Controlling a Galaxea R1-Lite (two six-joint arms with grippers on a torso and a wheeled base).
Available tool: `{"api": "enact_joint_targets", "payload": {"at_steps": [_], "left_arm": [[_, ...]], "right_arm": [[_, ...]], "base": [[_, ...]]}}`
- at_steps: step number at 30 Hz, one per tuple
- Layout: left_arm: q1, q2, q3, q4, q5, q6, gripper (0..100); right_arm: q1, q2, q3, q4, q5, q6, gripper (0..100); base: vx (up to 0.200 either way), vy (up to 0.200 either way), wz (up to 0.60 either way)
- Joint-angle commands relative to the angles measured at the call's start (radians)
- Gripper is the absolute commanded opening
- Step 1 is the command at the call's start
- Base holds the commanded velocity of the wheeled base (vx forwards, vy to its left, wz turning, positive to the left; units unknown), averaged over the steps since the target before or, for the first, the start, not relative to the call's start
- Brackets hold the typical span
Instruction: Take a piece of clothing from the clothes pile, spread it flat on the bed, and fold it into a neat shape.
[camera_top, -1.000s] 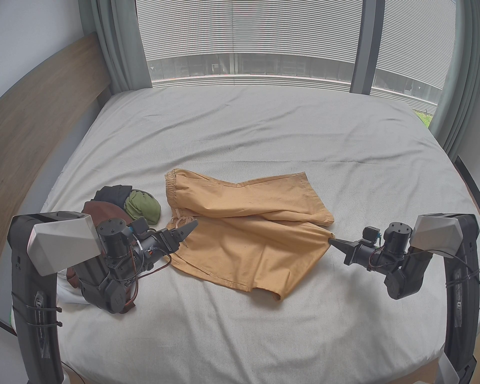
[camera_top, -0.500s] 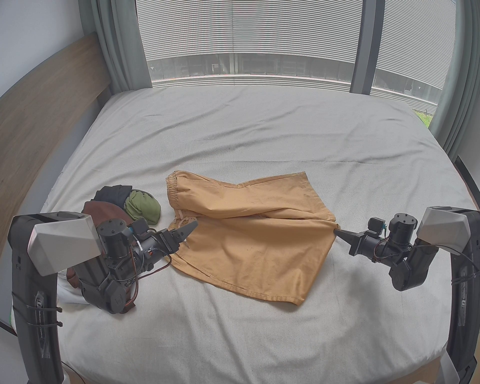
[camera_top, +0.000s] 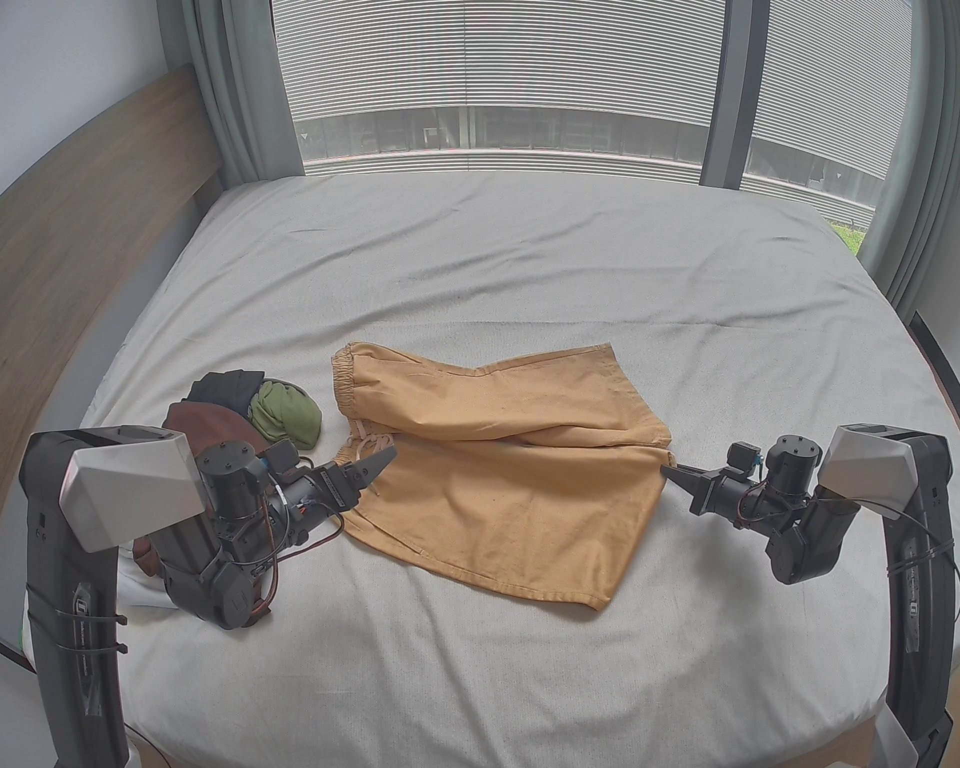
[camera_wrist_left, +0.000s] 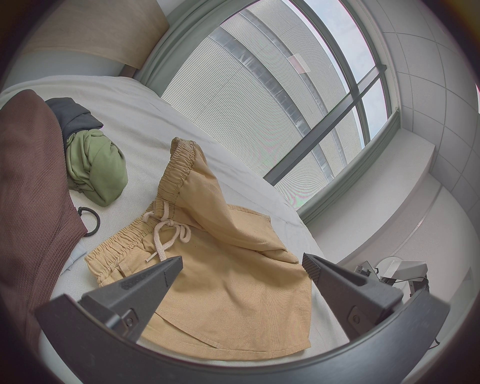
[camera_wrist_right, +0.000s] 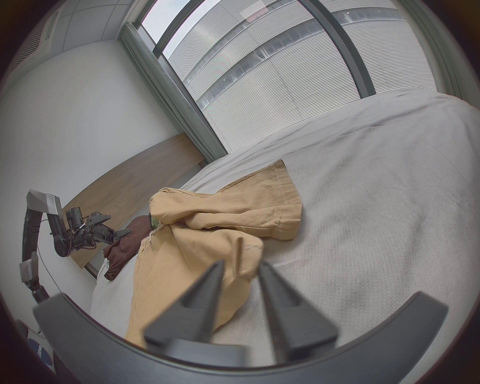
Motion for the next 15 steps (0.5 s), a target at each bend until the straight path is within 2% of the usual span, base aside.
{"api": "enact_joint_targets", "payload": {"at_steps": [1,7,15], "left_arm": [[0.0,0.002,0.0,0.0,0.0,0.0,100],[0.002,0.004,-0.002,0.0,0.0,0.0,100],[0.003,0.001,-0.002,0.0,0.0,0.0,100]], "right_arm": [[-0.003,0.001,0.006,-0.001,0.001,0.0,100],[-0.012,-0.032,0.086,0.006,0.002,0.002,100],[0.034,-0.035,0.142,0.065,0.011,0.026,100]], "base": [[0.0,0.0,0.0],[0.0,0.0,0.0],[0.0,0.0,0.0]]}}
